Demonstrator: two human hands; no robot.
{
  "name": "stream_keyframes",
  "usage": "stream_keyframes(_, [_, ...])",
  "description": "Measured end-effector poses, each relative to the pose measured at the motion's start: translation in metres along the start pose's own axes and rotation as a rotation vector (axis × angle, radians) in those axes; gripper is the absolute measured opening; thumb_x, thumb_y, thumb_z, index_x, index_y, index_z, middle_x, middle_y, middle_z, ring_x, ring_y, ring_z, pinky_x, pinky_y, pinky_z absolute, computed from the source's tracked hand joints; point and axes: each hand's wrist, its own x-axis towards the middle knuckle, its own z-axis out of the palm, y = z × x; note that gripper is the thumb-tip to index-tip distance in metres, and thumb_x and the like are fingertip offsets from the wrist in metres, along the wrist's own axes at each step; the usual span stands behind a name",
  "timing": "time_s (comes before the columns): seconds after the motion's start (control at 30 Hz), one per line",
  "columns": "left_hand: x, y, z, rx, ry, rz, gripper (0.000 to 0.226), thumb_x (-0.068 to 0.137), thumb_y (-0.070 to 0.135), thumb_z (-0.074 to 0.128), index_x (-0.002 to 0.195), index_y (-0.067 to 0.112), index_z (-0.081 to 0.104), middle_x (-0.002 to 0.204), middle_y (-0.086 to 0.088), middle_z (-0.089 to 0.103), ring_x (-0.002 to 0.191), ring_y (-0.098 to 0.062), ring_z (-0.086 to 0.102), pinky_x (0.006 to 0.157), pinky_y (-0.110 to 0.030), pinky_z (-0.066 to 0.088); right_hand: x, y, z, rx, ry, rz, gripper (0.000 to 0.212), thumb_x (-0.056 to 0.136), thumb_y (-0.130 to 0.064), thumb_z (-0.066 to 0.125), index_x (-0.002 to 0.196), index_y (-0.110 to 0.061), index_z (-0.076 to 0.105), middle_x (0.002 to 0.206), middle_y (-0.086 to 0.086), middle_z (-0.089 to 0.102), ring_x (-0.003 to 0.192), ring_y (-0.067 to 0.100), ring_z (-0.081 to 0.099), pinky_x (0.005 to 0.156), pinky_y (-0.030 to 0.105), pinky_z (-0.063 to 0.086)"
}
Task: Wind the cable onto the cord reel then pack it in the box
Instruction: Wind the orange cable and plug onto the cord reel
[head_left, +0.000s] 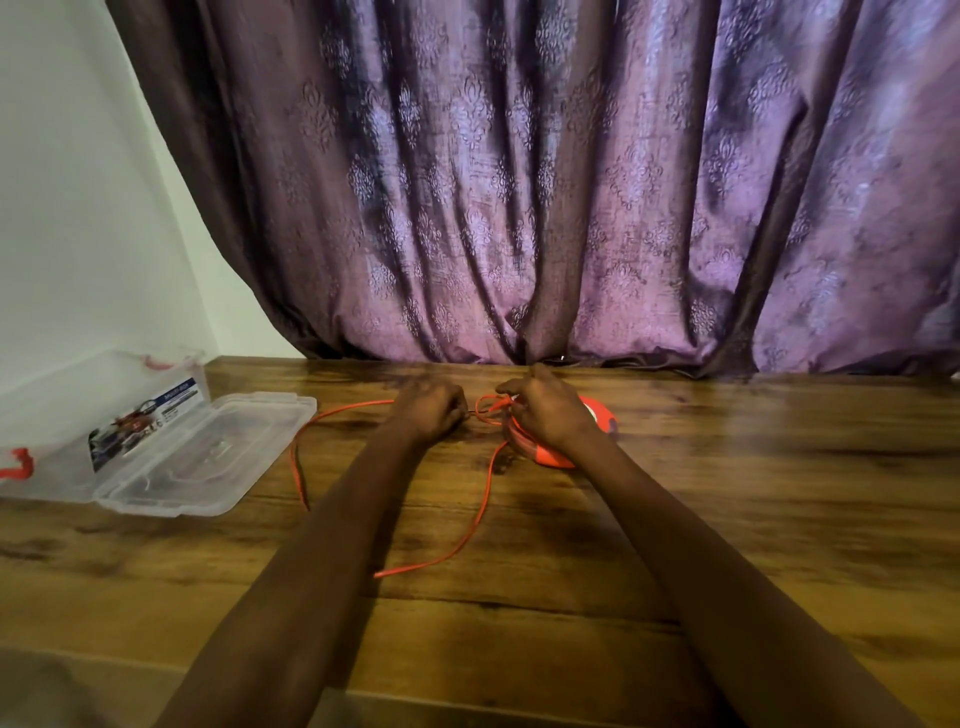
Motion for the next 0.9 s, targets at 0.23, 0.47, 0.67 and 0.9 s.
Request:
stream_keyframes(0.23, [-0.001,-0.012,-0.009,-0.072,-0.012,-0.233,0.028,0.091,0.037,0.055,0.102,0.013,0.064,0.115,-0.019,0.067,0.107,-0.038,0.062,0.090,-0.039,0.051,0.013,-0.005,-0.001,-0.010,-0.086,-0.014,0.031,0.091,-0.019,0.059,0.119,-0.024,0.070,0.125,0.007,0.069,0.117,0.027,0.061,0.094,0.031,0.047])
stream_keyframes(0.47, [-0.005,-0.007,-0.012,-0.164,0.076,-0.383,0.026,0.086,0.034,0.056,0.099,0.012,0.063,0.110,-0.019,0.069,0.104,-0.038,0.064,0.087,-0.038,0.052,0.027,-0.002,0.001,0.020,-0.166,0.064,0.040,0.091,-0.025,0.058,0.131,-0.026,0.063,0.139,0.007,0.060,0.129,0.028,0.054,0.106,0.034,0.043])
stream_keyframes(0.67, [-0.007,-0.004,-0.010,-0.266,0.099,-0.424,0.022,0.089,0.028,0.053,0.099,0.011,0.062,0.107,-0.021,0.069,0.101,-0.038,0.064,0.088,-0.040,0.054,0.041,-0.005,0.005,0.066,-0.269,0.147,0.032,0.086,-0.024,0.062,0.115,-0.034,0.071,0.124,-0.001,0.069,0.121,0.023,0.059,0.105,0.042,0.043])
stream_keyframes(0.9, [-0.011,-0.021,-0.014,-0.285,0.082,-0.626,0.030,0.081,0.021,0.057,0.102,0.004,0.069,0.111,-0.025,0.069,0.106,-0.039,0.066,0.090,-0.042,0.056,0.037,0.005,0.012,0.404,-0.133,0.177,0.023,0.086,-0.006,0.061,0.085,-0.027,0.070,0.098,0.003,0.077,0.104,0.024,0.068,0.099,0.046,0.047])
